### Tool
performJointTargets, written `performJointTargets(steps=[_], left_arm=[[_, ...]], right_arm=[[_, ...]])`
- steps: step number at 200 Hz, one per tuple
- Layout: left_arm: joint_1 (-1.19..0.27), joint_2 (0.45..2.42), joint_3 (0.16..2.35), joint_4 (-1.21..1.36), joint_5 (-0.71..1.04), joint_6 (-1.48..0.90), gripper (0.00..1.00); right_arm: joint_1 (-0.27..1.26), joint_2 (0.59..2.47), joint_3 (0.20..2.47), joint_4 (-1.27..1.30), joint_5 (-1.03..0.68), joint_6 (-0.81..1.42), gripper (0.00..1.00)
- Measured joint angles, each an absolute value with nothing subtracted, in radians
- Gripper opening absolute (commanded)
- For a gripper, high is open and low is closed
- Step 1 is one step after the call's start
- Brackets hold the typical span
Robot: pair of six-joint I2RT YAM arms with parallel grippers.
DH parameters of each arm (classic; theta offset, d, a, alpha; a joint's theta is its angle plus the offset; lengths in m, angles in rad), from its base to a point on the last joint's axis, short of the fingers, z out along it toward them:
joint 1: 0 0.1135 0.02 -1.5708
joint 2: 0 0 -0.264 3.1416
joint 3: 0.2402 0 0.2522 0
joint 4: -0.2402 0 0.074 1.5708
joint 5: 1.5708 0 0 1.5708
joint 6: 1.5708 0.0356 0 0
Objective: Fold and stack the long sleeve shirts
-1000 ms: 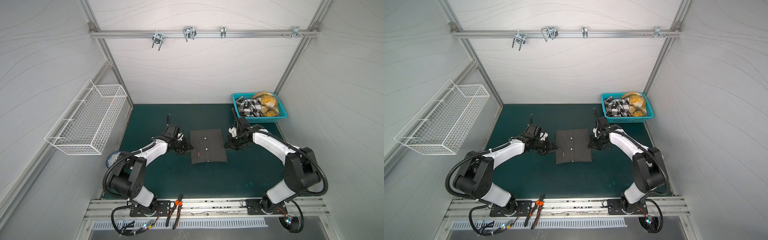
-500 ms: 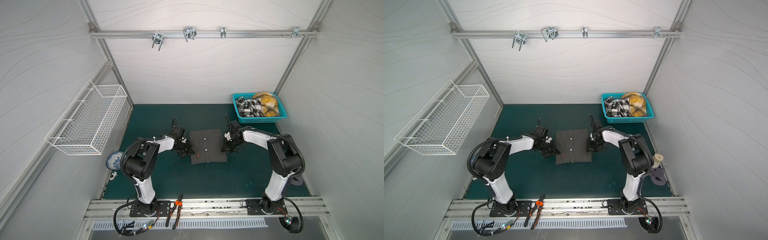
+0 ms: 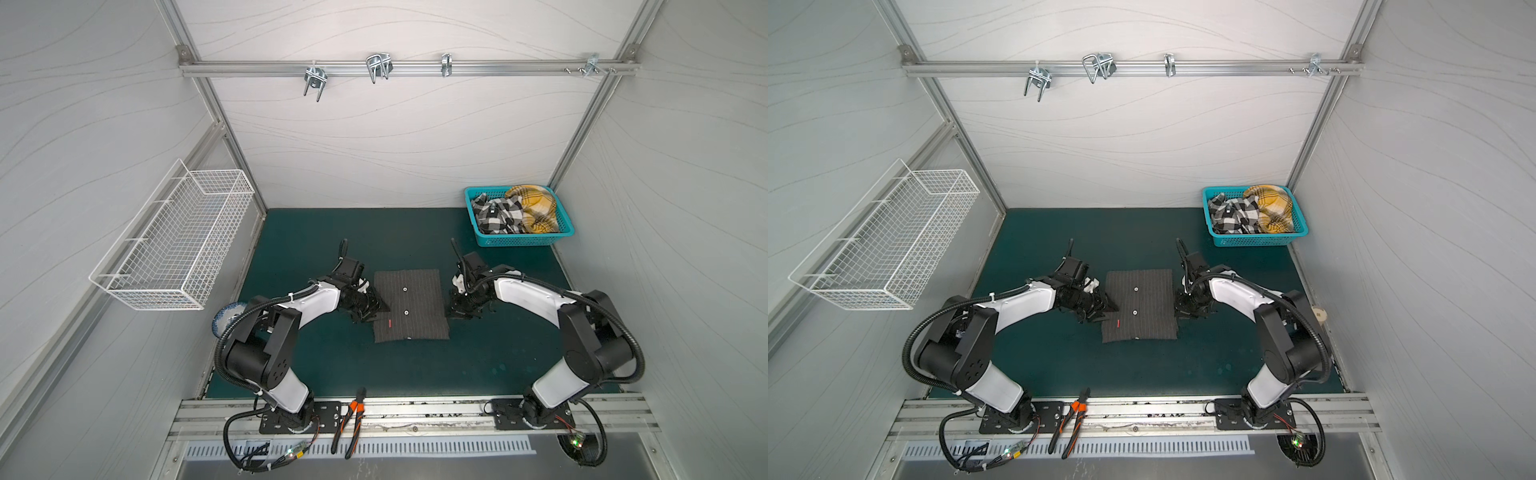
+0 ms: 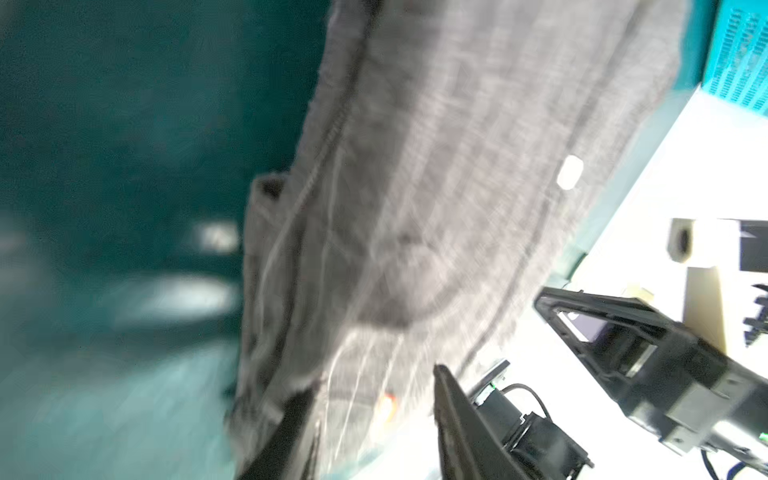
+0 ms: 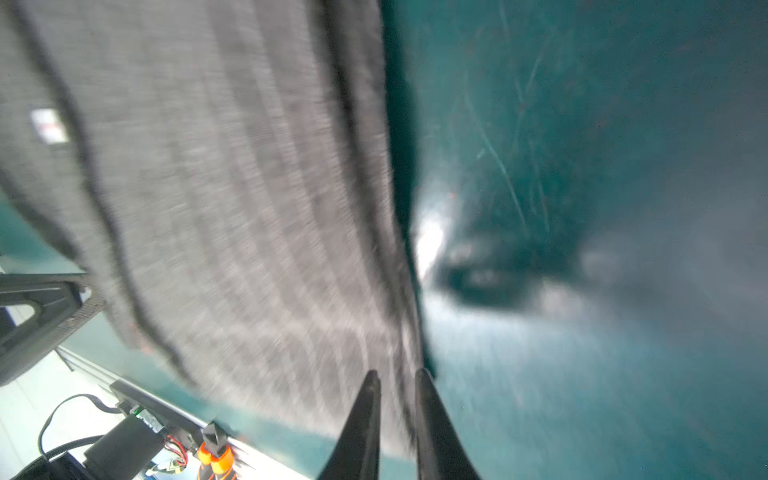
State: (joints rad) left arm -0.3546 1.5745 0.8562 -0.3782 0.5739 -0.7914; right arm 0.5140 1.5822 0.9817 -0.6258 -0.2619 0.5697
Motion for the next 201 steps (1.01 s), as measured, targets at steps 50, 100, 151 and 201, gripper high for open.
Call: performJointTargets(steps=[50,100,151,201], left_arm=[[-0.343,1.662,1.083,-0.443,0.524,-0.741,0.12],[-0.299,1.843,1.101,-0.452,0.493,-0.732,0.05],[-0.290,1.868,1.100,-0.426,0.505,-0.736,0.14],[-0.290,1.830,1.101,-0.434,0.524,-0.735,0.31]], right_arm=[[0.520,1.605,1.145,-0.683,-0.236,0.559,0.20],[0.521,1.779,1.247,-0.675,-0.242,0.544,0.18],[0.522,1.922,1.285,-0.661,-0.243,0.526,0.16],[0.522,1.876,1.291,-0.685,-0.237,0.523,0.41]])
